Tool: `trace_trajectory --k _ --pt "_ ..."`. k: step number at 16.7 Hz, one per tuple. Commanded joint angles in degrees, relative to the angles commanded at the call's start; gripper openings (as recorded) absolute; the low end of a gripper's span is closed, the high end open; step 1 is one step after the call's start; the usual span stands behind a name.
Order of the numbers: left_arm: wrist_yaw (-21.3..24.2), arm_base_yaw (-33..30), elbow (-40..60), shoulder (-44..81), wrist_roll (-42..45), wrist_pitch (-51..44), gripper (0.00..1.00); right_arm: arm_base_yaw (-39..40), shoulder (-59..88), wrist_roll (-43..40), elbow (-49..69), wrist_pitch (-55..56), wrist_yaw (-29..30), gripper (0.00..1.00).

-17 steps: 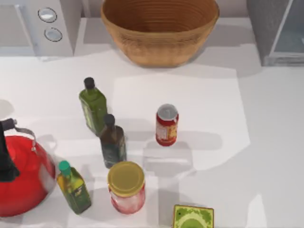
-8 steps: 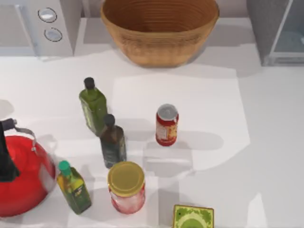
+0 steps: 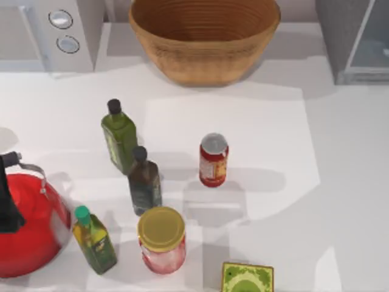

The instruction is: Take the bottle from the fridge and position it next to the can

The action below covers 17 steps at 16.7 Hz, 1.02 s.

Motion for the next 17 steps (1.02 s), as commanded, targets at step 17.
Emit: trace_trajectory --k 17 --pt "0.0 0.0 0.0 0.0 0.0 0.0 1.00 -1.6 -13.8 0.5 -12.3 -1.8 -1.9 0.00"
